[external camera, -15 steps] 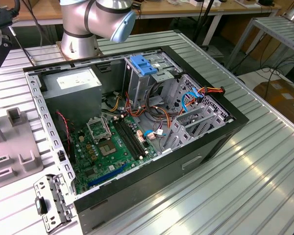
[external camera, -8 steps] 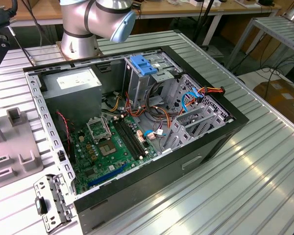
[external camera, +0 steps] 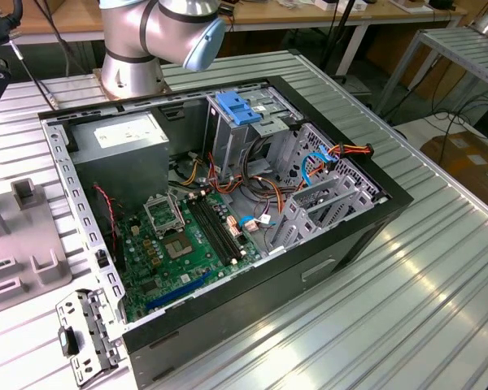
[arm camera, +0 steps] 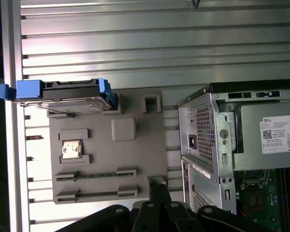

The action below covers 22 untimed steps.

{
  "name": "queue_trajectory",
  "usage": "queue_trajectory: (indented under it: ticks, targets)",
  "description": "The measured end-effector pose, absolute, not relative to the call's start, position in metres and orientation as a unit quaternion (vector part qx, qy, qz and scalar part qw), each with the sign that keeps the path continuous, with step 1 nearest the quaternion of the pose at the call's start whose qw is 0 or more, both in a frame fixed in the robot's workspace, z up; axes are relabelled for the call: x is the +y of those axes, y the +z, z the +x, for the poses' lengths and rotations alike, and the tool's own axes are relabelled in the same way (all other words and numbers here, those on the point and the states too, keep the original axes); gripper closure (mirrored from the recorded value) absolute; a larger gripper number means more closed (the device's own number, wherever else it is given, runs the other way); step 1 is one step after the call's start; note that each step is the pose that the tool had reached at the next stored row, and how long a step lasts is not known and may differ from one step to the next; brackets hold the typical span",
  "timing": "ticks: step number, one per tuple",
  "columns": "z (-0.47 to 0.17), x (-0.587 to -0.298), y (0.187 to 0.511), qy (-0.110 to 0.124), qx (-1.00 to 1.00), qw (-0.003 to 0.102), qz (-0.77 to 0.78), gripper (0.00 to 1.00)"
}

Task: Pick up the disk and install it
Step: 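Reach for the disk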

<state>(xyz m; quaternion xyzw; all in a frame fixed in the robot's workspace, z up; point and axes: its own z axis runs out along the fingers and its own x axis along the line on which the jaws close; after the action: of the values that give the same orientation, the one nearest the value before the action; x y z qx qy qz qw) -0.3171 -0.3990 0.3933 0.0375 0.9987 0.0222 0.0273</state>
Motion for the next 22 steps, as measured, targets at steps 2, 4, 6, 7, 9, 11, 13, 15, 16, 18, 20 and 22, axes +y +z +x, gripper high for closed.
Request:
queue_trajectory:
  ticks: [2, 4, 6, 7, 9, 11, 13, 15, 16, 18, 20, 22]
  targets:
    - [-0.318, -0.399, 0.393, 0.022, 0.999, 0.027, 0.038, 0.89]
    - [-0.319, -0.399, 0.393, 0.022, 0.999, 0.027, 0.038, 0.89]
    - [-0.320, -0.399, 0.393, 0.022, 0.999, 0.027, 0.038, 0.89]
    - [-0.320, -0.399, 0.393, 0.022, 0.999, 0.027, 0.038, 0.89]
    - [-0.322, -0.399, 0.393, 0.022, 0.999, 0.027, 0.038, 0.89]
    - [-0.323, -0.399, 0.393, 0.022, 0.999, 0.027, 0.038, 0.89]
    - [-0.324, -0.399, 0.393, 0.022, 0.999, 0.027, 0.038, 0.89]
    - [-0.325, -0.399, 0.393, 0.022, 0.999, 0.027, 0.038, 0.89]
    - [-0.325, -0.399, 0.393, 0.022, 0.999, 0.027, 0.038, 0.89]
    - [-0.326, -0.399, 0.393, 0.022, 0.999, 0.027, 0.038, 0.89]
    - [-0.327, -0.399, 0.393, 0.022, 0.999, 0.027, 0.038, 0.89]
    - [-0.328, -0.399, 0.393, 0.022, 0.999, 0.027, 0.038, 0.89]
